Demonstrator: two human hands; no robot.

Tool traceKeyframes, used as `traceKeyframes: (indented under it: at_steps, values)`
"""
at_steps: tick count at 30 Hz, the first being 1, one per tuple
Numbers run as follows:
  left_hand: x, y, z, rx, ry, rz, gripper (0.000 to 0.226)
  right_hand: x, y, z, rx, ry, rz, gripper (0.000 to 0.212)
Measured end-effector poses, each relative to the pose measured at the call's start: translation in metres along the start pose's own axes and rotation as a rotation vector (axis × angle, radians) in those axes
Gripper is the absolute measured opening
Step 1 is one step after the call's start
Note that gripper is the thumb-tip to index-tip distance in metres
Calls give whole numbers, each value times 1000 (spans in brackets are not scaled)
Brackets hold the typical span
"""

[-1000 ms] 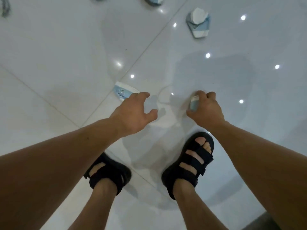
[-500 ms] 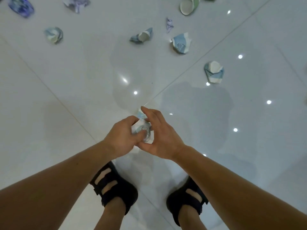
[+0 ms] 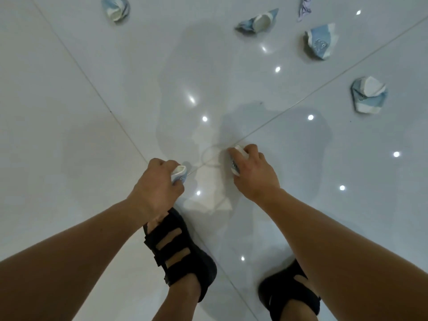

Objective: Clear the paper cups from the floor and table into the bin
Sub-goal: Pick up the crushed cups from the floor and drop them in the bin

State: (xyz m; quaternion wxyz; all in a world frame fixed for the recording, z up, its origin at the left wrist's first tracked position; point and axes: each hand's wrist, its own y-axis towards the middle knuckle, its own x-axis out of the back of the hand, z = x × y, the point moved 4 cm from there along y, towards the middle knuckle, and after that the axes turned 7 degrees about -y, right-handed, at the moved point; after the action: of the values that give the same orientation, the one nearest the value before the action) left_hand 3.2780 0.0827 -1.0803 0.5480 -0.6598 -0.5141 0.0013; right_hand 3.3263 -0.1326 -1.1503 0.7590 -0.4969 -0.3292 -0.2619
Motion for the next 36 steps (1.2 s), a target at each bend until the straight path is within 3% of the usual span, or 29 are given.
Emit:
traceKeyframes:
  at_steps: [3, 8, 14, 19, 28, 36]
  values:
    - [11, -7, -20, -30, -29, -38, 18, 24, -17, 6, -28, 90, -21, 56]
    - [54, -50, -68, -72, -96, -81, 21, 105, -54, 31, -8, 122, -53, 60]
    - [183, -132, -138, -120, -177, -199, 12, 257, -110, 95, 61, 139, -133, 62]
    - [307, -227, -182, -115, -268, -309, 29, 388, -165, 180, 179, 152, -120, 64]
    - [444, -424, -186, -8, -355, -527, 35, 546, -272, 315, 448, -35, -83, 63]
    - [470, -589, -162, 110, -442, -752, 31, 609, -374, 408, 701, -221, -61, 61]
